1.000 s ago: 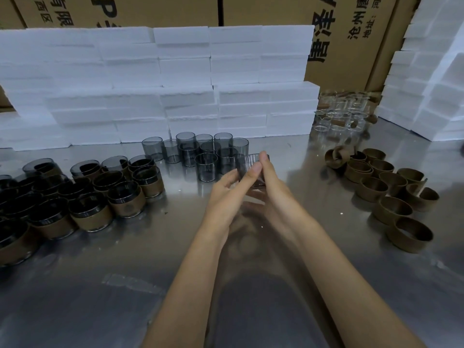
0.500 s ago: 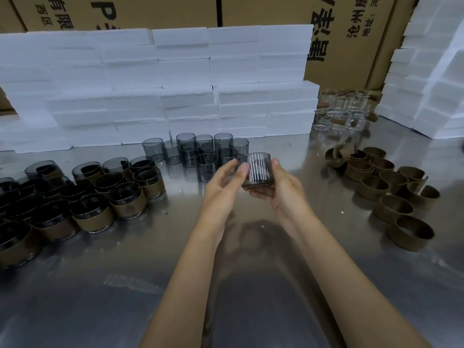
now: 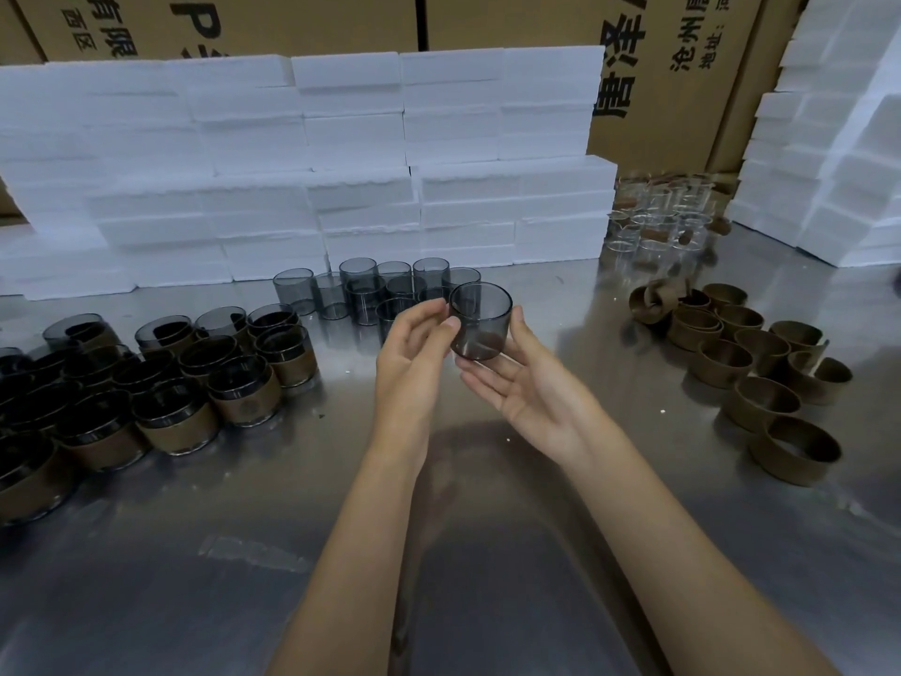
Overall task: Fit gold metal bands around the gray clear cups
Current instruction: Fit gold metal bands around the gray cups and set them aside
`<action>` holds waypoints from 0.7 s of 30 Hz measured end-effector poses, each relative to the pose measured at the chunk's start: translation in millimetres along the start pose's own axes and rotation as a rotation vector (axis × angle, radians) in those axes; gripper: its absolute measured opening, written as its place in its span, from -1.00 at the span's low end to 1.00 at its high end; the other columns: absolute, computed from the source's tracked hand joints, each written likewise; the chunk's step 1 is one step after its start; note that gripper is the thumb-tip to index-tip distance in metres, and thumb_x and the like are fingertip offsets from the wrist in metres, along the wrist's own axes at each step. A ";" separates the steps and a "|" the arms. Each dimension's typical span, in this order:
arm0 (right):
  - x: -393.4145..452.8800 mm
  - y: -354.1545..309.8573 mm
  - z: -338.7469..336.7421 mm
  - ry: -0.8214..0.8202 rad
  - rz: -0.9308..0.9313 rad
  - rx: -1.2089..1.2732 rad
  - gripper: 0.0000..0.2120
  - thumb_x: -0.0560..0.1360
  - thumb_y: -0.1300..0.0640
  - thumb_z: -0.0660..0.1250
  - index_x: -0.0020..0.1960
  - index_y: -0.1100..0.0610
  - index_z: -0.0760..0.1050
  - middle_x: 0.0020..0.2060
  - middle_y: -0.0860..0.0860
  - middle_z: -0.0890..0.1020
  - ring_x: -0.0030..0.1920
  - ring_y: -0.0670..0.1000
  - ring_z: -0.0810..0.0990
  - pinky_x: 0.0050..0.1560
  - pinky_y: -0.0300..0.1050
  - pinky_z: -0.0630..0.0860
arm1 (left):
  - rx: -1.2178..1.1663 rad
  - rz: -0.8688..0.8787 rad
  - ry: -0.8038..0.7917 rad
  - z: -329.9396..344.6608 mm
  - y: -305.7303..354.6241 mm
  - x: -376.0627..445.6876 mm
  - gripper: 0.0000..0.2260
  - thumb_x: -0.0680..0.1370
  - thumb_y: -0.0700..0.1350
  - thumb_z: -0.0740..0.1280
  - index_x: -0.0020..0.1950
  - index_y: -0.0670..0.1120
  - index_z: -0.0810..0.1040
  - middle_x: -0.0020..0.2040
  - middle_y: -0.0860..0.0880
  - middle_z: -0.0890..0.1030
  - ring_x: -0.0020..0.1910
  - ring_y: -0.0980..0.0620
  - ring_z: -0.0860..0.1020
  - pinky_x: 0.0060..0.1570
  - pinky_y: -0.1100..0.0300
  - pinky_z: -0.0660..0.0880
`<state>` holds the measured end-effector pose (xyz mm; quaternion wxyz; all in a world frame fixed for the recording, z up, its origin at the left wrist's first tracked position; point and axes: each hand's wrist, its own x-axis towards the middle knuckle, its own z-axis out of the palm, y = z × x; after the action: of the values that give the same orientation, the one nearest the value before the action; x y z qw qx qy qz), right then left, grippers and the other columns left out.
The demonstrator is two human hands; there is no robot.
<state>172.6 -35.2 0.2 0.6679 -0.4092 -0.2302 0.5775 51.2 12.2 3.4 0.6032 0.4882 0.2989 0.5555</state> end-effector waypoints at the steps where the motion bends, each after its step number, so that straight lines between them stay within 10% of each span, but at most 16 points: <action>1: 0.1 -0.4 -0.5 -0.016 0.008 0.052 -0.55 0.63 -0.17 0.24 0.24 0.19 0.58 0.09 0.16 0.72 0.17 0.11 0.70 0.18 -0.06 0.62 | -0.005 0.006 -0.017 0.3 0.1 -0.6 -0.79 0.60 -0.23 0.40 0.21 -0.04 0.61 0.17 -0.02 0.69 0.28 0.05 0.61 0.35 0.15 0.48; 13: -0.1 -5.8 -3.4 -0.116 -0.063 0.149 -0.74 0.68 0.06 0.22 0.18 0.21 0.58 0.11 0.14 0.70 0.19 0.09 0.66 0.37 -0.01 0.49 | 0.102 0.112 -0.136 0.0 0.9 -1.4 -0.60 0.45 -0.38 0.52 0.18 -0.08 0.49 0.17 -0.06 0.63 0.20 0.05 0.62 0.20 0.22 0.53; 21: -2.3 -0.8 -1.9 -0.162 -0.081 -0.049 -0.82 0.67 0.20 0.19 0.12 0.14 0.57 0.05 0.07 0.67 0.14 0.06 0.62 0.39 -0.04 0.48 | 0.196 0.138 0.077 0.1 0.9 -3.9 -0.52 0.29 -0.07 0.69 0.03 -0.07 0.48 -0.03 0.03 0.67 -0.04 0.19 0.65 -0.02 0.28 0.58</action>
<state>174.1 -37.9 0.2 0.6598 -0.3679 -0.3138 0.5752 50.2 8.4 3.5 0.5010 0.5423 0.3403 0.5823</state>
